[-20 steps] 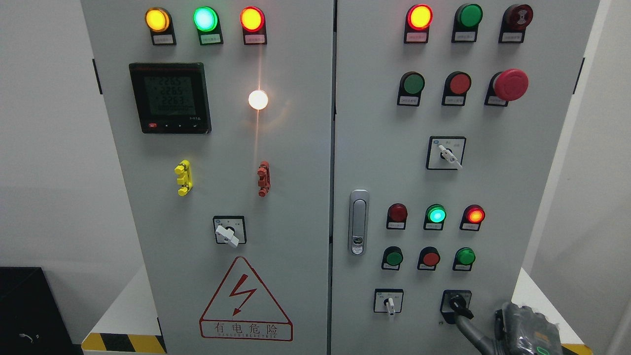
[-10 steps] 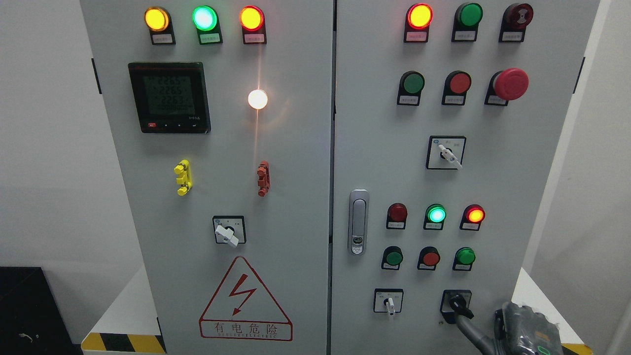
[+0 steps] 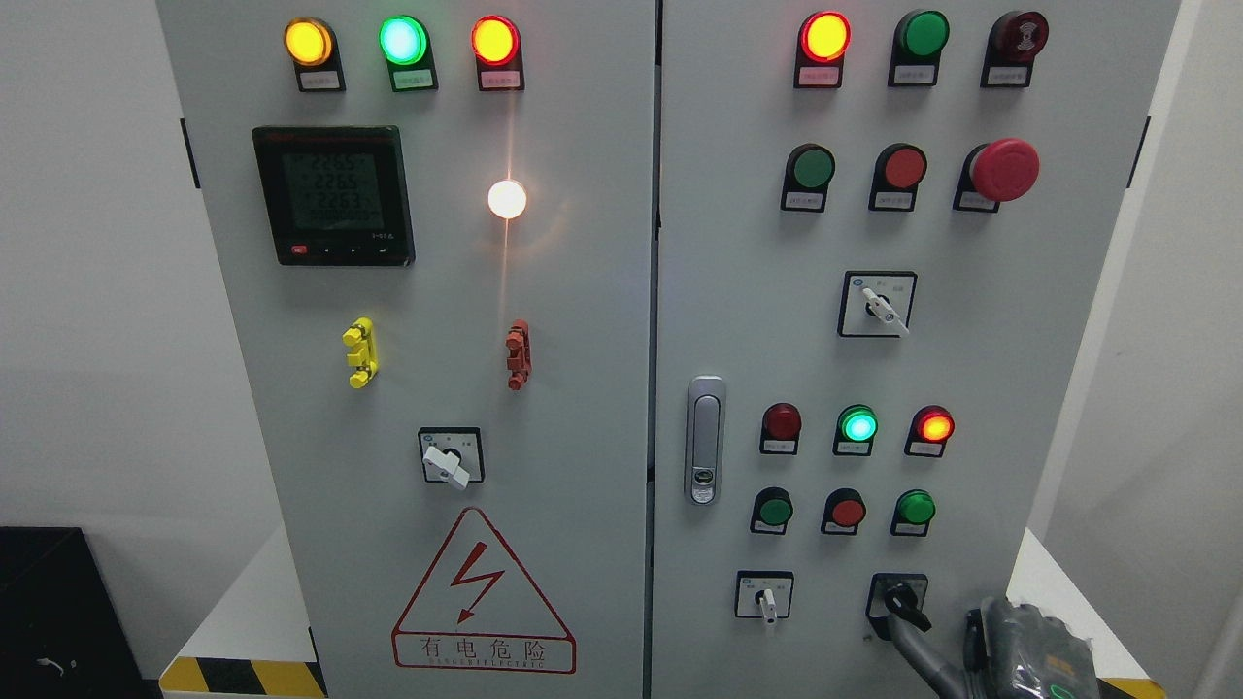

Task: Flip black knob to close circuit

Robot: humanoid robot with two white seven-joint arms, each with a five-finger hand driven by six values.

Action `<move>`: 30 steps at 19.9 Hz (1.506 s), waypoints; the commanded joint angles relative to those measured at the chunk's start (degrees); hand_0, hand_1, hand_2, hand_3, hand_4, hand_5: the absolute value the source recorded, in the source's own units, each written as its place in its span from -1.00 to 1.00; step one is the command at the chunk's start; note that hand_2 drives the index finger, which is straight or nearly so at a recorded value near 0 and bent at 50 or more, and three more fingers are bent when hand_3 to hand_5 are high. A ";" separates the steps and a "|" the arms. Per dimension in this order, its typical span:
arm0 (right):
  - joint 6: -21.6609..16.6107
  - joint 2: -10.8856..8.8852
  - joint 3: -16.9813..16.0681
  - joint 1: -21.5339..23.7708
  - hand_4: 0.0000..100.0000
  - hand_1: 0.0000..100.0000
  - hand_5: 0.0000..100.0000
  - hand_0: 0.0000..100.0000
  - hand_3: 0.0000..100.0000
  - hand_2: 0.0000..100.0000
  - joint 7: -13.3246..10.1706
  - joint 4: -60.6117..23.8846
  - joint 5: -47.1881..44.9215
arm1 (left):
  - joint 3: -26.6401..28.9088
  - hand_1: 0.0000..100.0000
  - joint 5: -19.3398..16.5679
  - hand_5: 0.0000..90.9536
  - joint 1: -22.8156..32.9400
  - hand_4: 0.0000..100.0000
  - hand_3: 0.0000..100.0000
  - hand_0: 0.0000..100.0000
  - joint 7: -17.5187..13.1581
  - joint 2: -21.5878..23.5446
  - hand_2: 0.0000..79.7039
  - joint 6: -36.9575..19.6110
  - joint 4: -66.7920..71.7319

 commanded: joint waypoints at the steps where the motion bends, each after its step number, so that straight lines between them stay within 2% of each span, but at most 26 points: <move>1: -0.51 0.23 3.60 1.25 0.96 -1.00 0.98 -1.00 1.00 0.86 -0.95 0.20 -0.03 | 0.00 0.11 0.00 -1.00 0.35 -1.00 -1.00 -0.76 0.02 0.01 -1.00 0.02 0.00; 4: -0.69 0.23 5.45 2.56 0.96 -1.00 0.97 -1.00 1.00 0.86 -1.21 0.12 -0.03 | 0.00 0.11 -0.01 -1.00 0.35 -1.00 -1.00 -0.76 0.02 0.01 -1.00 0.02 0.00; 6: -0.78 0.32 6.59 3.35 0.96 -1.00 0.97 -1.00 1.00 0.86 -2.70 -0.06 -0.03 | 0.00 0.11 -0.01 -1.00 0.35 -1.00 -1.00 -0.76 0.02 0.01 -1.00 0.02 0.00; 9: -1.04 0.75 8.00 4.84 0.96 -1.00 0.97 -1.00 1.00 0.85 -3.14 -1.63 -0.12 | 0.00 0.11 0.08 -1.00 0.35 -1.00 -1.00 -0.76 0.02 0.01 -1.00 0.02 0.00; 12: -1.92 0.76 8.53 5.64 0.96 -1.00 0.97 -1.00 1.00 0.84 -5.34 -2.60 -0.21 | 0.00 0.11 -0.01 -1.00 0.35 -1.00 -1.00 -0.76 0.02 -0.07 -1.00 0.02 0.00; 14: -2.10 0.76 8.79 6.69 0.95 -0.99 0.97 -1.00 1.00 0.84 -5.52 -3.92 -0.73 | 0.00 0.11 -0.01 -1.00 0.35 -1.00 -1.00 -0.76 0.02 0.01 -1.00 0.02 0.00; 16: -2.18 0.67 9.93 8.01 0.93 -0.98 0.96 -1.00 1.00 0.81 -5.95 -5.15 -4.76 | 0.00 0.11 -0.01 -1.00 0.35 -1.00 -1.00 -0.76 0.02 0.01 -1.00 0.02 0.00; 20: -2.18 0.67 12.39 10.56 0.85 -0.89 0.83 -1.00 1.00 0.66 -8.68 -7.52 -12.49 | 0.00 0.11 -0.01 -1.00 0.35 -1.00 -1.00 -0.76 0.02 0.01 -1.00 0.02 0.00; 23: -2.18 0.67 12.75 12.58 0.77 -0.85 0.70 -1.00 1.00 0.53 -11.22 -8.93 -20.31 | 0.00 0.11 -0.01 -1.00 0.35 -1.00 -1.00 -0.76 0.02 0.01 -1.00 0.02 0.00; 26: -2.10 0.50 13.45 15.56 0.65 -0.80 0.52 -1.00 0.85 0.30 -14.03 -11.21 -30.06 | 0.00 0.11 -0.01 -1.00 0.35 -1.00 -1.00 -0.76 0.02 0.01 -1.00 0.02 0.00; 29: -1.92 0.41 13.45 18.64 0.39 -0.77 0.27 -1.00 0.45 0.05 -14.92 -14.55 -39.46 | 0.00 0.11 -0.01 -1.00 0.35 -1.00 -1.00 -0.76 0.02 0.01 -1.00 0.02 0.00; 30: -1.92 0.32 13.36 19.43 0.21 -0.76 0.13 -1.00 0.23 -0.09 -14.83 -15.69 -42.28 | 0.00 0.11 -0.01 -1.00 0.35 -1.00 -1.00 -0.76 0.02 0.01 -1.00 0.02 0.00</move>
